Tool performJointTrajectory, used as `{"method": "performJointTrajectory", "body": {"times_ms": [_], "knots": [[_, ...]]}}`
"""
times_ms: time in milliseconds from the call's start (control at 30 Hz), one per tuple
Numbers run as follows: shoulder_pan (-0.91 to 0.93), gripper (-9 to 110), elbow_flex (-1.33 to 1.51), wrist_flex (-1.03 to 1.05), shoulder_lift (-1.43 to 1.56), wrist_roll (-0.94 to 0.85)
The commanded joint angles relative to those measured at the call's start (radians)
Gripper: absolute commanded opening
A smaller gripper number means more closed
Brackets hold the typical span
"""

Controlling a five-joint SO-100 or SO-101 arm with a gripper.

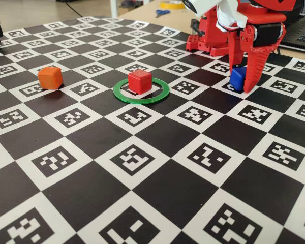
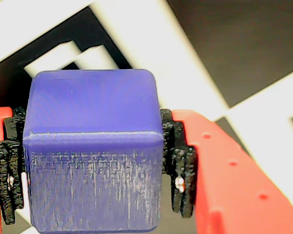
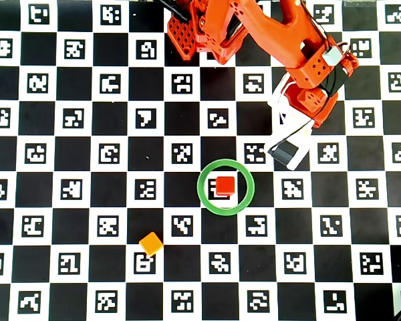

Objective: Grab the red cube then put it in the green circle then put the blue cube on top and finally the orange cube on top

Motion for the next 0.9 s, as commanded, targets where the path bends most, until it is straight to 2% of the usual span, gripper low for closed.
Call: {"method": "performJointTrajectory", "body": {"times_ms": [0,633,867], "knots": [[0.018,12,-0.109,0.078,0.063,-0.005],[0.242,11,-0.646,0.529,0.106,-0.071],[0.337,11,-0.861,0.621,-0.002,0.081]]}}
